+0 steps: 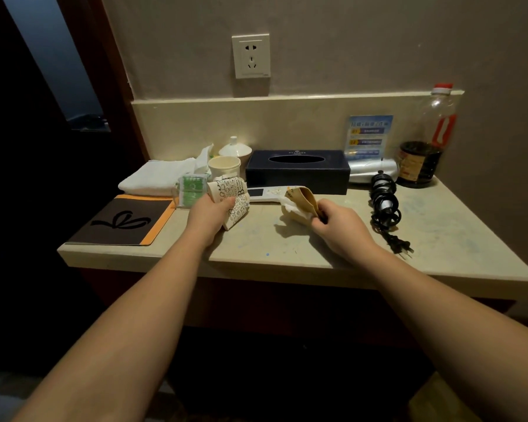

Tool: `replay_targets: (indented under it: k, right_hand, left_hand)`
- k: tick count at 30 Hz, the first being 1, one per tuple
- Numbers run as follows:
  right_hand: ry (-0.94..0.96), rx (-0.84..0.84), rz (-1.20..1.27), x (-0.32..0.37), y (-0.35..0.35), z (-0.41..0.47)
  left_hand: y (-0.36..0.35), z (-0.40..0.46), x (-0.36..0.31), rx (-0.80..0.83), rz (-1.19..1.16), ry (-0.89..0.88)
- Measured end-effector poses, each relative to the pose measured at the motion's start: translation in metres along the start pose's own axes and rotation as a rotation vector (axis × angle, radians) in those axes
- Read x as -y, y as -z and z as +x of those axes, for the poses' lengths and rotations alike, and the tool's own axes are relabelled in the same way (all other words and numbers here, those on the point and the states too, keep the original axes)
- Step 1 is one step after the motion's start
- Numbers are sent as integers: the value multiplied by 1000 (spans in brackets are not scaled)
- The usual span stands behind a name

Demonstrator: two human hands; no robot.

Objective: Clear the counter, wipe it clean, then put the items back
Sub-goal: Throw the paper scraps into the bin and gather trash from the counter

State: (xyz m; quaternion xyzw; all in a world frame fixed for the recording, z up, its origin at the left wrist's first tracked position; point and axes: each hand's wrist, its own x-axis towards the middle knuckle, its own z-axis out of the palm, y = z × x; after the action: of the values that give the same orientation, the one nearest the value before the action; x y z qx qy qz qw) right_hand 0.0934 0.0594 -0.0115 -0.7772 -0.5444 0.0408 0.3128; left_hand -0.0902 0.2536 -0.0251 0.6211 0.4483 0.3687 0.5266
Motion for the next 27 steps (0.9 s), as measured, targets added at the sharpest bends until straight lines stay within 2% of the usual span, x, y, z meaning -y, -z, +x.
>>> replay_targets:
  k: [3,7,11,15,23,27]
  right_hand:
    - [-3,-1,-4,-1,1,0]
    - [-19,-3,38,-3,5,1]
    - [-51,-58,145,2,18,-2]
    - [-107,-110,365,13,33,-27]
    - [-256,-76,876,-27,38,-137]
    - [-333,0,924,-85,45,-187]
  left_hand:
    - [-2,-12,-7,-43,-35,9]
    - [0,-34,-27,-2,-355,87]
    - [6,-58,-49,-43,-558,-2]
    - [-4,-97,-48,-59,-740,2]
    - [-78,-198,-2,55,-735,42]
    - [-131,-244,19,144,-696,107]
